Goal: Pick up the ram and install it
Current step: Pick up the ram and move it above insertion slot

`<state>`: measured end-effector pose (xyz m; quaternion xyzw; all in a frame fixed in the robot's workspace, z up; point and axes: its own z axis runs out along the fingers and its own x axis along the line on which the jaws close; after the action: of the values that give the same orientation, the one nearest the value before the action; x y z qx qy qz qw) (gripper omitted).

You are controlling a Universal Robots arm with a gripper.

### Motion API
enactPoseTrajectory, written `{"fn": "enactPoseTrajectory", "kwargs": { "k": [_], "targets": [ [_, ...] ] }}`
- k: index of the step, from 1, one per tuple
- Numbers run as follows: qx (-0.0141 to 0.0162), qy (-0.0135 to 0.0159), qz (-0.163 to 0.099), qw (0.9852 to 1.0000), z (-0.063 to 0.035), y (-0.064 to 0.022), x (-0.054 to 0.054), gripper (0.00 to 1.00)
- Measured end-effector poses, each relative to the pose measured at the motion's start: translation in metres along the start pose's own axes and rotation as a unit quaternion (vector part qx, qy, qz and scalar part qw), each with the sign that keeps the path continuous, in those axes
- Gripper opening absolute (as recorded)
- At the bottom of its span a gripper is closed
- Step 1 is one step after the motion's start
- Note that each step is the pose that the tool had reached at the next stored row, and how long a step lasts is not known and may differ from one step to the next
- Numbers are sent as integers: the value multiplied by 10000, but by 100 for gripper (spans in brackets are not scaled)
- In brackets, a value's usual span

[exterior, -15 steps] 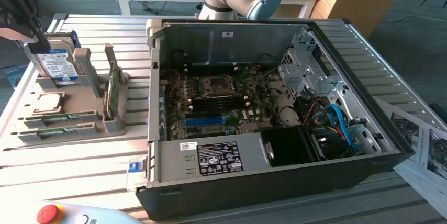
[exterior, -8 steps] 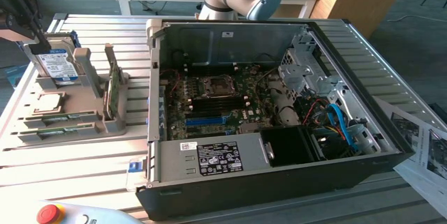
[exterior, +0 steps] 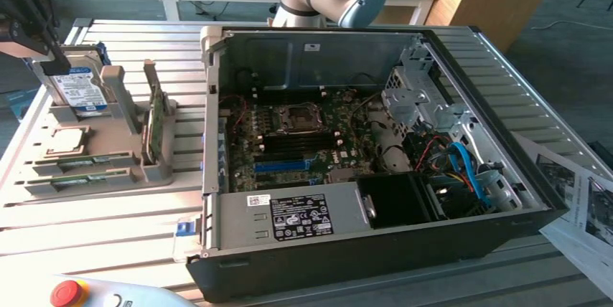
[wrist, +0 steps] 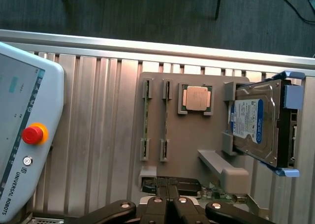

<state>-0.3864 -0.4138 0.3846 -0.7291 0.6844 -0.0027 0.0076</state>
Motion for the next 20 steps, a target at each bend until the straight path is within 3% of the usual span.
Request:
{"fn": "enactPoseTrajectory", "kwargs": {
  "k": [20],
  "targets": [
    [-1, -11, 0, 10000, 252, 4, 2, 11]
  ]
}}
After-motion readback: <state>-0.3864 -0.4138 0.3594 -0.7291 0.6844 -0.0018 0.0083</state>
